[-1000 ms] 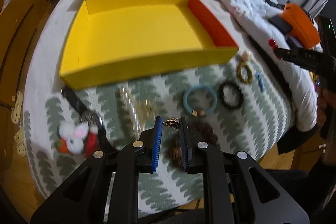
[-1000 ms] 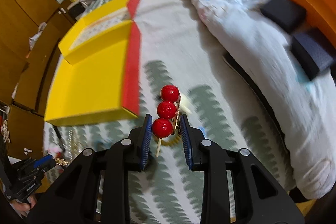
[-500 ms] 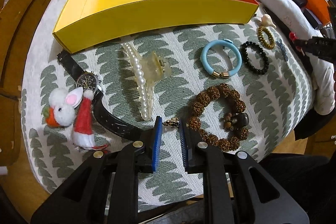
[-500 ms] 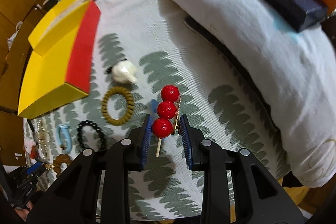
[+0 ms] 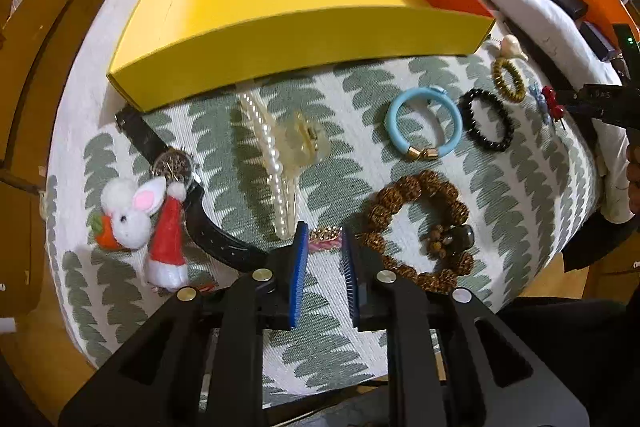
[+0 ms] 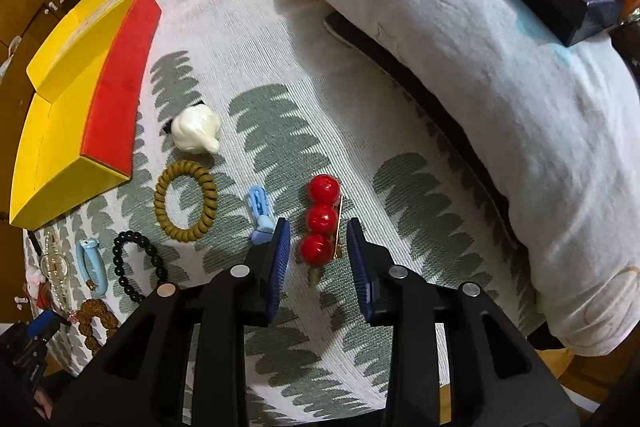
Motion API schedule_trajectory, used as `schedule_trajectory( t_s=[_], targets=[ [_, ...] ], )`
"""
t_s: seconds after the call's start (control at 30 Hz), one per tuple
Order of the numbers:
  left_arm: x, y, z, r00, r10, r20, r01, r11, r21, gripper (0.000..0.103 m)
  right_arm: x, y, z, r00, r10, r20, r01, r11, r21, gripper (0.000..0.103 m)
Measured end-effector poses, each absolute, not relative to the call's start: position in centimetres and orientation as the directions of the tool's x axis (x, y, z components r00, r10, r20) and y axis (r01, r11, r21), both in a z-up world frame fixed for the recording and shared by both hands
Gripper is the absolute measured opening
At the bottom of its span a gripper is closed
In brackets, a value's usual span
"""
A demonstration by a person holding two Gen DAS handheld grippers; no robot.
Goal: Organize jewelry
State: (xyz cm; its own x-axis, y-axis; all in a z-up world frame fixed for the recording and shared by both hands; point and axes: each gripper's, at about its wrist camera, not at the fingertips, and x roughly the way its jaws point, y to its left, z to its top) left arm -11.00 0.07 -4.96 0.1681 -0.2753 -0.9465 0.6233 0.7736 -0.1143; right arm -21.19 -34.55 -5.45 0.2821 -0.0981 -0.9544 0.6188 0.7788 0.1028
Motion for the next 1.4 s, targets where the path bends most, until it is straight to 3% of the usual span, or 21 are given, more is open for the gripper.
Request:
schedule_trajectory(
  t_s=[0.07, 0.13, 0.2, 0.33, 0.63, 0.77, 0.93, 1.07, 1.4],
  targets=[
    [-11.1, 0.1, -4.5, 0.181, -0.289, -0.940, 0.624, 0.773, -0.117, 0.043, -21.2, -34.4, -5.0, 0.287, -0.109, -0.952, 0.617, 0.781, 0.097, 0.038],
    [-11.2, 0.1, -3.8, 0.213, -0.298, -0.930, 0.628, 0.772, -0.104, 0.053, -21.2, -34.2, -4.7, 0.291, -0.112, -0.950, 0.614, 0.783, 0.096, 0.046],
    [-11.3, 0.1, -3.3, 0.228, -0.309, -0.923, 0.630, 0.770, -0.101, 0.057, -21.2, -34.0, -4.3, 0.293, -0.128, -0.948, 0.614, 0.785, 0.083, 0.054],
    [-11.0, 0.3, -2.5, 0.256, -0.318, -0.913, 0.620, 0.779, -0.097, 0.066, -21.5, -33.8, -3.3, 0.318, -0.149, -0.936, 0.614, 0.785, 0.084, 0.055],
    [-10.5, 1.1, -0.3, 0.406, -0.302, -0.862, 0.560, 0.828, -0.027, 0.077, -20.3, -28.9, 0.0, 0.421, -0.157, -0.893, 0.531, 0.841, 0.103, 0.056],
    [-10.3, 1.7, 0.1, 0.459, -0.281, -0.843, 0.521, 0.854, 0.000, 0.081, -19.6, -26.4, 0.6, 0.439, -0.159, -0.884, 0.490, 0.868, 0.087, 0.063],
    [-10.5, 2.9, 0.7, 0.547, -0.249, -0.799, 0.463, 0.885, 0.041, 0.088, -19.6, -22.9, 0.6, 0.440, -0.144, -0.886, 0.429, 0.901, 0.066, 0.063],
    [-10.8, 3.6, 0.5, 0.581, -0.212, -0.786, 0.424, 0.903, 0.071, 0.089, -20.6, -20.5, 0.0, 0.431, -0.142, -0.891, 0.401, 0.915, 0.048, 0.073],
    [-11.4, 3.9, 0.8, 0.625, -0.185, -0.758, 0.398, 0.911, 0.106, 0.095, -23.0, -18.3, -1.5, 0.411, -0.170, -0.895, 0.413, 0.911, 0.017, 0.083]
  ],
)
